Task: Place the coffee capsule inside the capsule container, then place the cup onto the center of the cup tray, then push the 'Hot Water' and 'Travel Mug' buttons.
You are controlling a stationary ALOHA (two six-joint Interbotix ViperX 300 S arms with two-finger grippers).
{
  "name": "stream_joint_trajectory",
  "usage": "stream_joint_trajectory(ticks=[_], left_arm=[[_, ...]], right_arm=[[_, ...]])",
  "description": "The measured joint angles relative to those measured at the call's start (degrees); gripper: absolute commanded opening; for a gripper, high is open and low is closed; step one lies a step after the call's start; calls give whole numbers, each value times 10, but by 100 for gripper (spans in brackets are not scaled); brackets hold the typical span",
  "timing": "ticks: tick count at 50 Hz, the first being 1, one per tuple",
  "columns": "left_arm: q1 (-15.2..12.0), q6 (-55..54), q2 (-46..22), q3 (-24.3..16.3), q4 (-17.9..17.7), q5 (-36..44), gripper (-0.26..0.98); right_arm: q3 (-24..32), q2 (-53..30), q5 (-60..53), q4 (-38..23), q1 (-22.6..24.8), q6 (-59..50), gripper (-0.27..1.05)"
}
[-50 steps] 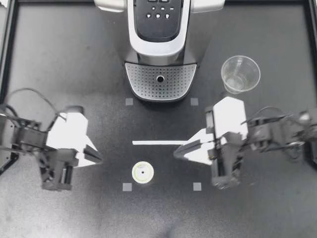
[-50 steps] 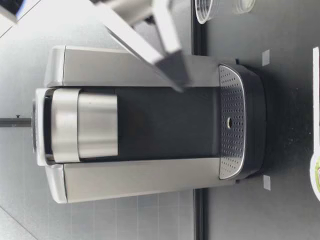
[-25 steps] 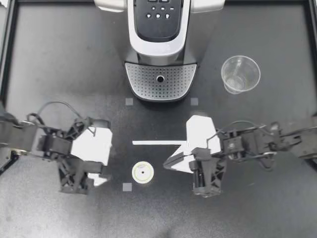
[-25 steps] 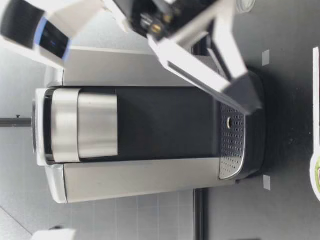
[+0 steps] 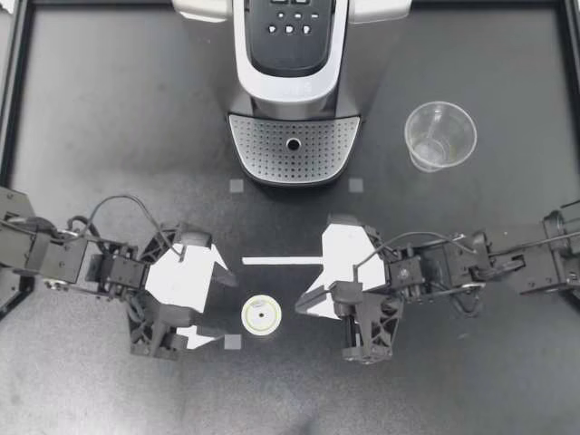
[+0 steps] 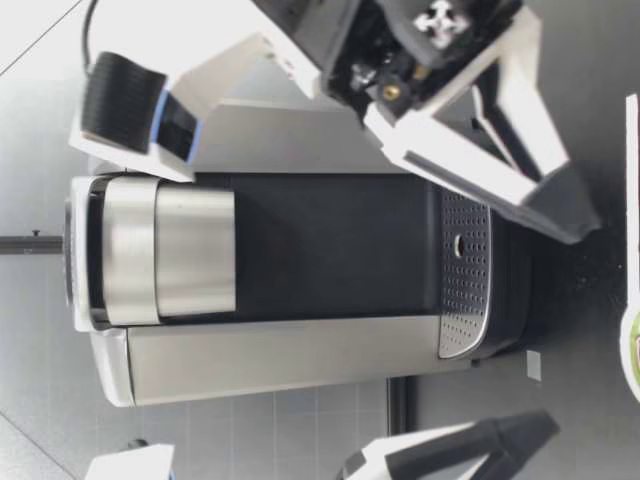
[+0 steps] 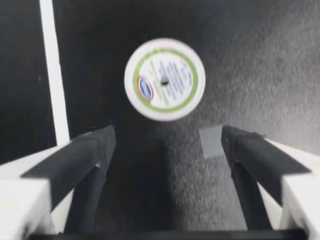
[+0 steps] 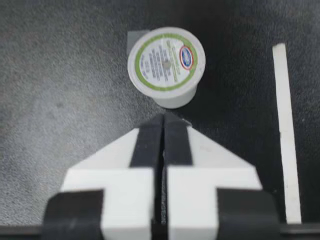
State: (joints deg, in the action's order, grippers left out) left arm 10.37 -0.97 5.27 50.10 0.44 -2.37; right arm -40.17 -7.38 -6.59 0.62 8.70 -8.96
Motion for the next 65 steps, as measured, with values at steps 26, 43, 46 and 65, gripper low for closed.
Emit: stream_joint_trajectory(ticks=[26,43,46,65], left_arm=[[-1,4,-59,-17,-1,35,77],[-1,4,-91,-32,0,56,77],[0,4,-97,-36,0,56,77],[0,6,-108,-43,0,57,77]], right_arm=[[22,-40,-12,-1,3,0,7],[27,-46,-20,-1,4,0,7],[29,-48,-20,-1,4,0,7],[40,-61,-21,-1,4,0,7]])
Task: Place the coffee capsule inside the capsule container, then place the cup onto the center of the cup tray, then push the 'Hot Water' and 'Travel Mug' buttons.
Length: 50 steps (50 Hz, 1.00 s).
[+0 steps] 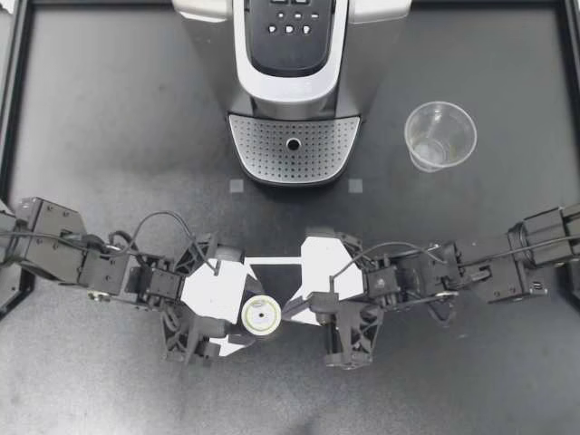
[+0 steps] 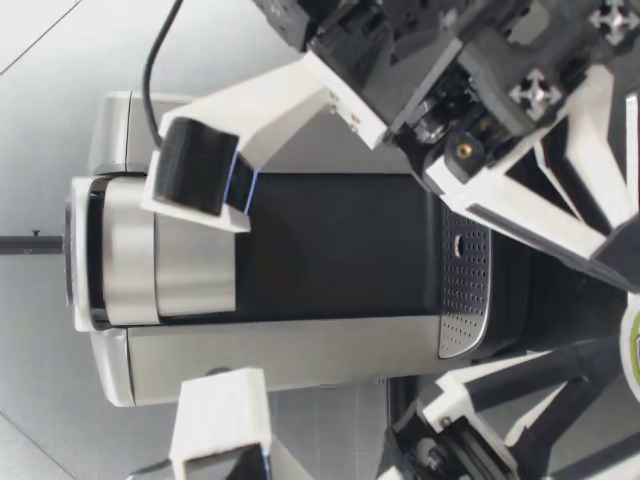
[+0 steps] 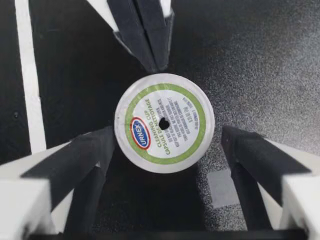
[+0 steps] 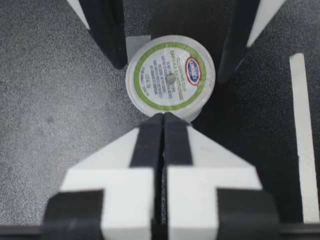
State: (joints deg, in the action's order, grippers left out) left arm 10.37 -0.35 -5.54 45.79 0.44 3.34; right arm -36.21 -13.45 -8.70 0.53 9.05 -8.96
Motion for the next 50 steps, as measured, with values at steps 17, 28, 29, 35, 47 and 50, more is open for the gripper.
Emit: stream_joint_trajectory(ticks=[17,28,29,35,47,50], left_arm=[[0,0,-13,-13,0,0,77],[0,2,-21,-20,0,0,75],[0,2,-21,-21,0,0,74],[0,2,-21,-25,0,1,65],[0,2,-21,-26,0,0,48],[0,2,-21,-26,0,1,46]], right_arm=[[3,-4,0,-1,0,1,7],[3,-4,0,-1,0,1,7],[3,-3,0,-1,0,1,7],[3,-3,0,-1,0,1,7],[3,-4,0,-1,0,1,7],[3,-3,0,-1,0,1,7]])
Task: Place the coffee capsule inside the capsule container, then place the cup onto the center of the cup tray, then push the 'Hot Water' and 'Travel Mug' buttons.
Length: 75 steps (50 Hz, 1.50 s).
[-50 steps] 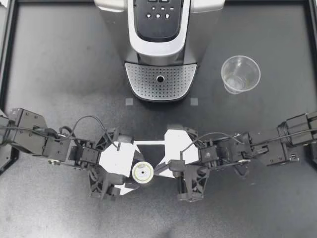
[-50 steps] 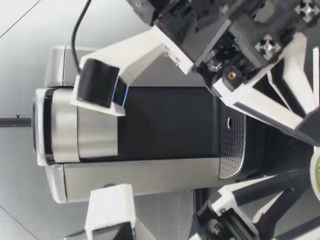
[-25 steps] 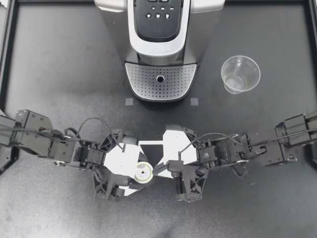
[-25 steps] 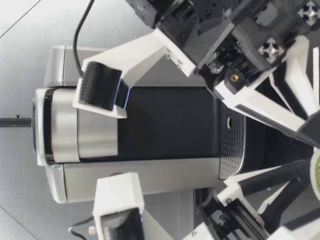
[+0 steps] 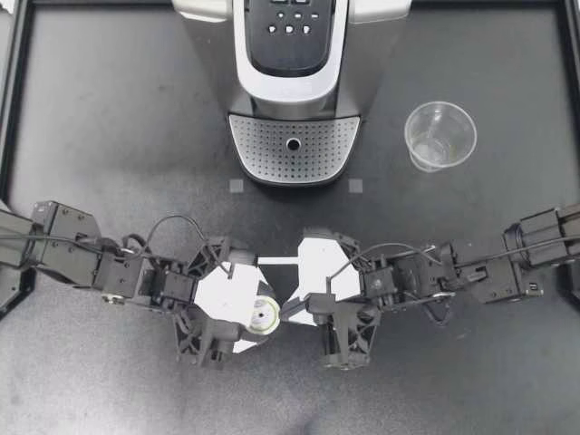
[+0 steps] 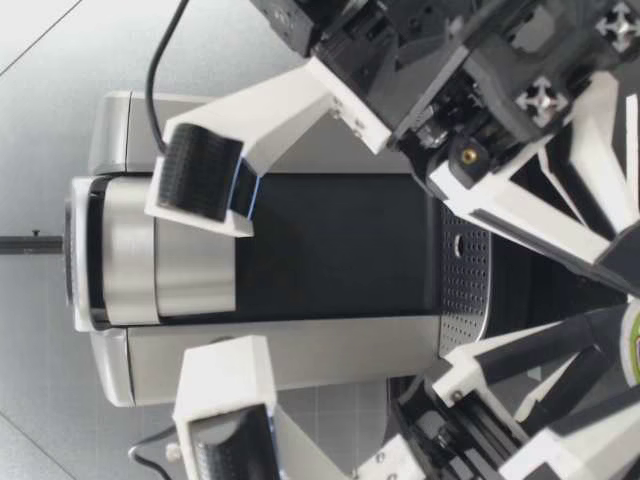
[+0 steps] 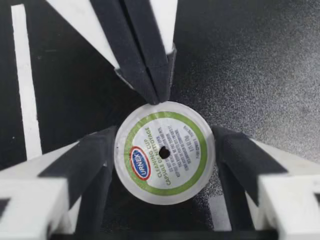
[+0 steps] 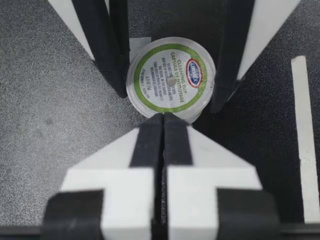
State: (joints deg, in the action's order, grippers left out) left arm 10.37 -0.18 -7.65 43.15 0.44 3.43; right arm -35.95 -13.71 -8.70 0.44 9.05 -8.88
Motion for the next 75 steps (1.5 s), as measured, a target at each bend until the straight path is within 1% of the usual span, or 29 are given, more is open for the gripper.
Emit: stream_joint_trajectory(ticks=[8,13,18,23,27,32,40,47,55,63,75], left_arm=[[0,-6,0,0,0,-2,46],[-1,-10,2,0,0,-3,46],[0,-11,11,2,0,-5,46],[0,-11,27,5,0,-7,46],[0,-11,45,10,-1,-7,46],[0,-11,63,15,0,-7,46],[0,-12,83,22,-2,-6,46],[0,-13,90,22,-3,-6,46],[0,-13,91,22,-3,-6,46],[-1,-16,94,22,-3,-6,46],[0,-16,94,22,-3,-5,46]], right_arm=[[0,2,0,0,0,-4,7],[-2,18,-1,0,0,-5,7],[-18,53,-14,3,-1,-10,7],[-44,91,-51,11,-4,-14,7],[-69,126,-93,18,-17,-16,7],[-105,169,-164,26,-43,-18,7],[-138,203,-244,29,-90,-18,7],[-142,211,-294,30,-137,-14,7],[-142,212,-325,30,-176,-12,7],[-142,216,-338,30,-192,-10,7],[-142,232,-348,30,-202,-10,7]])
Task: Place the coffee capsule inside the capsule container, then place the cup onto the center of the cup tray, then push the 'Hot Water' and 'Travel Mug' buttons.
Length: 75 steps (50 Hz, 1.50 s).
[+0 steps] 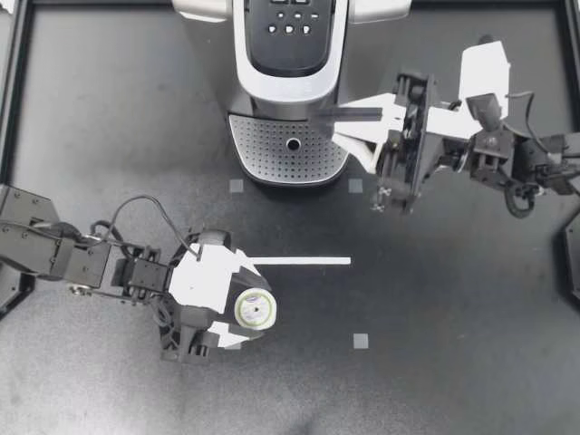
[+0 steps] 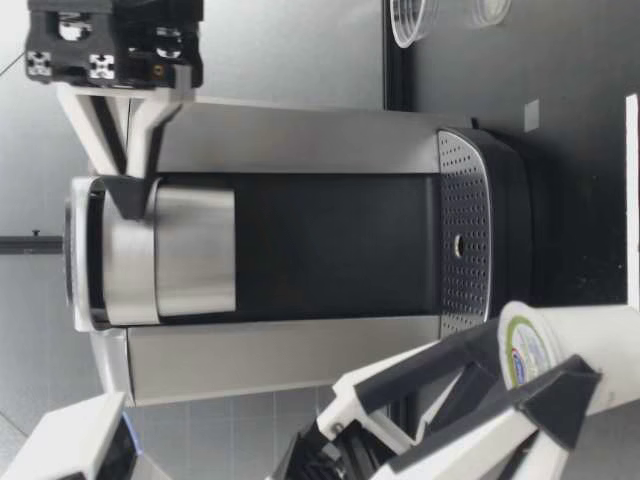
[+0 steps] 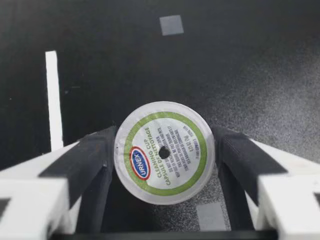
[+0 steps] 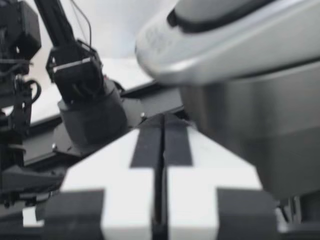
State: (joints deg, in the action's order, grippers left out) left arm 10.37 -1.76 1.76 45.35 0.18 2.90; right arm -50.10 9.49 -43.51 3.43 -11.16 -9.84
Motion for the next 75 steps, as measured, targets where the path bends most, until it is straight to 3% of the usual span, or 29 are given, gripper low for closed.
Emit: stream_joint_trajectory(ticks=[36,75], left_arm=[[0,1,0,0,0,0,46],[0,1,4,0,0,0,46]], right_arm=[[23,13,-56,1,-21,18,7],[120,18,-4,-1,-135,8,7]])
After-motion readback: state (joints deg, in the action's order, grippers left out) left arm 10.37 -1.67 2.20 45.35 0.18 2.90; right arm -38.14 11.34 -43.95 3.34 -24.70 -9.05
